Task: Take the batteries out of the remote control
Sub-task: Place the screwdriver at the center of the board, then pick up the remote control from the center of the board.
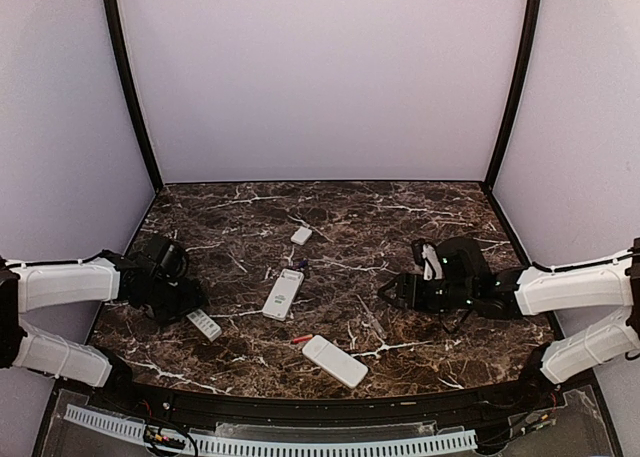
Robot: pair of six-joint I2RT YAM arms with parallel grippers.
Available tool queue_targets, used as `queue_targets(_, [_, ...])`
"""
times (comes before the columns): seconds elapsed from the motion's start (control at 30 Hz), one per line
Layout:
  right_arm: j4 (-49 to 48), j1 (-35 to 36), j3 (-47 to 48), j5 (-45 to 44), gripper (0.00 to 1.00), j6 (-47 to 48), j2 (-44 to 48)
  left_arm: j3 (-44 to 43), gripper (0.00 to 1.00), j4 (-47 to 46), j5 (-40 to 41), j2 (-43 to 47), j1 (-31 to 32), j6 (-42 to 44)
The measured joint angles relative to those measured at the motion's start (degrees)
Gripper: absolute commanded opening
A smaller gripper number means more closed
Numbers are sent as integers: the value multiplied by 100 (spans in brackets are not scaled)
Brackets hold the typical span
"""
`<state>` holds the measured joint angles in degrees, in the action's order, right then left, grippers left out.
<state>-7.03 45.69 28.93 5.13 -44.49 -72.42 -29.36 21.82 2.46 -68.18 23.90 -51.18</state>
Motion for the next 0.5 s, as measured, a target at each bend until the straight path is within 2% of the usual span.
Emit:
queue_targets(0.13, [-61,0,-107,0,74,-61,90,-164,80,-101,9,-269,-44,107])
queue_targets(0.3, [-70,0,-140,-2,74,-85,107,-426,69,-120,44,-660,-66,278])
queue_targets(0.5, [-70,0,-157,-2,74,-83,160,-640,62,-140,125,-986,-83,533])
